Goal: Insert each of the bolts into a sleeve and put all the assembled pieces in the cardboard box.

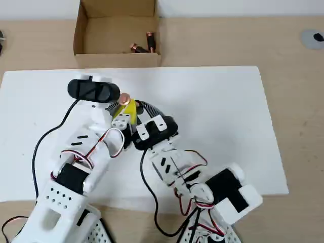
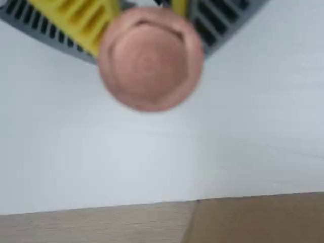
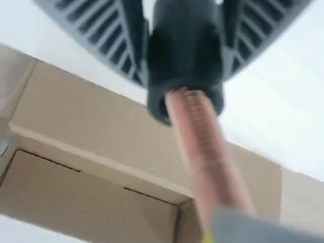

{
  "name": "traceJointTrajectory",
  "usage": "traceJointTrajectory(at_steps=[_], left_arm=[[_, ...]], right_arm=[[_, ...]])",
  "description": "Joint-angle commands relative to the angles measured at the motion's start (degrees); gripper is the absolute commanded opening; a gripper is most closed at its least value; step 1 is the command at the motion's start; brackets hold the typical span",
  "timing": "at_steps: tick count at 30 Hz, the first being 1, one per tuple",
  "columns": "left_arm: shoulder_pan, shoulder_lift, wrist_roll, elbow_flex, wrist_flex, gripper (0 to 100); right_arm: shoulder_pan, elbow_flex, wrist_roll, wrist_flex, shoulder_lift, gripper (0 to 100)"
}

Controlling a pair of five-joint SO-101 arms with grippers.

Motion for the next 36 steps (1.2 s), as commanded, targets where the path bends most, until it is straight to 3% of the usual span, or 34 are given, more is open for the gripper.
traceJointTrajectory(at_steps=[1, 11, 16, 36], left_arm=[[2.9, -0.13, 0.53, 0.0, 0.18, 3], [2.9, -0.13, 0.7, 0.53, 0.18, 9], [2.81, -0.04, 4.31, 0.53, 0.18, 13], [-1.14, -0.22, 4.66, -4.75, 3.52, 17]], right_arm=[[-2.51, 0.13, 1.76, -1.76, -2.42, 1.0], [-2.51, 0.31, 1.76, -1.76, -2.42, 1.0], [-2.51, 0.31, 1.76, -1.76, -2.42, 1.0], [-2.51, 0.4, 1.76, -1.32, -2.42, 1.0]])
